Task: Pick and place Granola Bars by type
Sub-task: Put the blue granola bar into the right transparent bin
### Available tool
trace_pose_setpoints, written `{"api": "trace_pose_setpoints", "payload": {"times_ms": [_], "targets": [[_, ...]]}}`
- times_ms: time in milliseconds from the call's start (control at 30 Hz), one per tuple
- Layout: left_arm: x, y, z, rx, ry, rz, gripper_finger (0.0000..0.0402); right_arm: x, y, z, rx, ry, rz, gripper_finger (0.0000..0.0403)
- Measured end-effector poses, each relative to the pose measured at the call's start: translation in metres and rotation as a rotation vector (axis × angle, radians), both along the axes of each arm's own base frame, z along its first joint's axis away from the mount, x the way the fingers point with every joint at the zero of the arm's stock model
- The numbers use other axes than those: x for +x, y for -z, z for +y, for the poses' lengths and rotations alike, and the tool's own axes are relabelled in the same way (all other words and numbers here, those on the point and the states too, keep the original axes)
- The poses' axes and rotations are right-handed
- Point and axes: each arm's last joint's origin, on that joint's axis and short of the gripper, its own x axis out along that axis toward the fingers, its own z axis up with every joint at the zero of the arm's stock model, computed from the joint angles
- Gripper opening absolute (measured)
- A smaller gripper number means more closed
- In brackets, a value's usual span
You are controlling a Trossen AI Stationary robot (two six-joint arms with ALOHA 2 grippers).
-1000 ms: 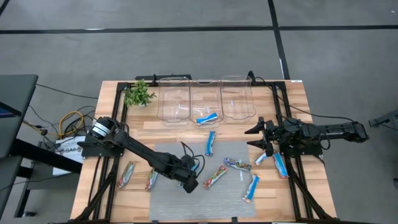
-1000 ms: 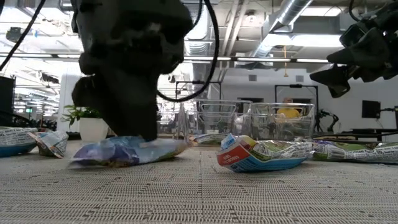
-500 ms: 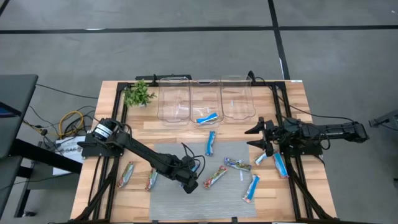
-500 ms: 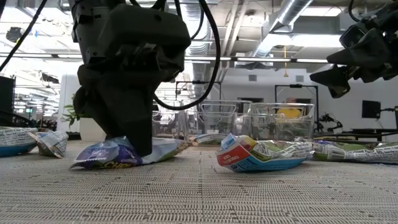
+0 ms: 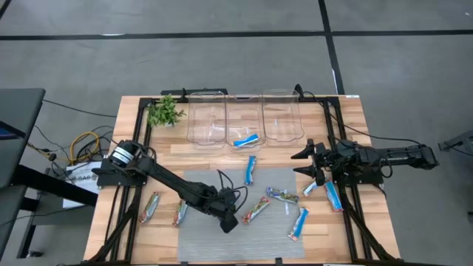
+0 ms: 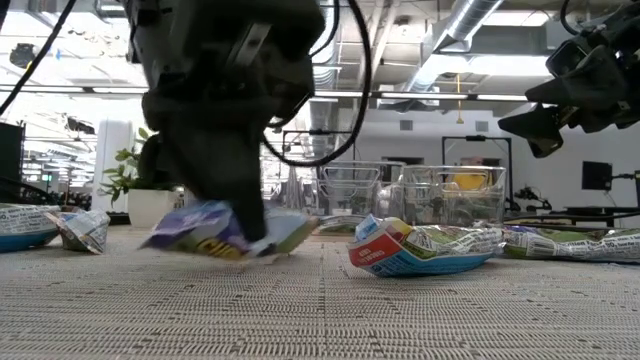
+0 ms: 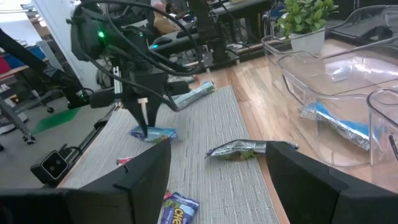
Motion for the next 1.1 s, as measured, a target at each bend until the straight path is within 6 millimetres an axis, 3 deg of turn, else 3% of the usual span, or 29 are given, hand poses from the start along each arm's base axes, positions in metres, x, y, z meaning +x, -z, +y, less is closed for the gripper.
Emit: {"api": "trace_pose_setpoints", "payload": {"times_ms": [267, 500, 600, 1100], "targets": [[0.029, -0.046, 0.005, -0.03, 0.097, -0.302, 0.004, 0.0, 0.0, 0.0, 0.0, 0.0, 0.0, 0.0255], [0.06, -0.108, 0.017, -0.164, 0.2, -0.71, 0.0041, 0.0, 0.0, 0.0, 0.0, 0.0, -0.004, 0.0255], [0.067, -0.13, 0.021, -0.198, 0.24, -0.809, 0.0041, 0.0, 0.0, 0.0, 0.0, 0.0, -0.002, 0.0255], [0.071, -0.133, 0.033, -0.145, 0.296, -0.813, 0.0041, 0.0, 0.0, 0.0, 0.0, 0.0, 0.0, 0.0255]]}}
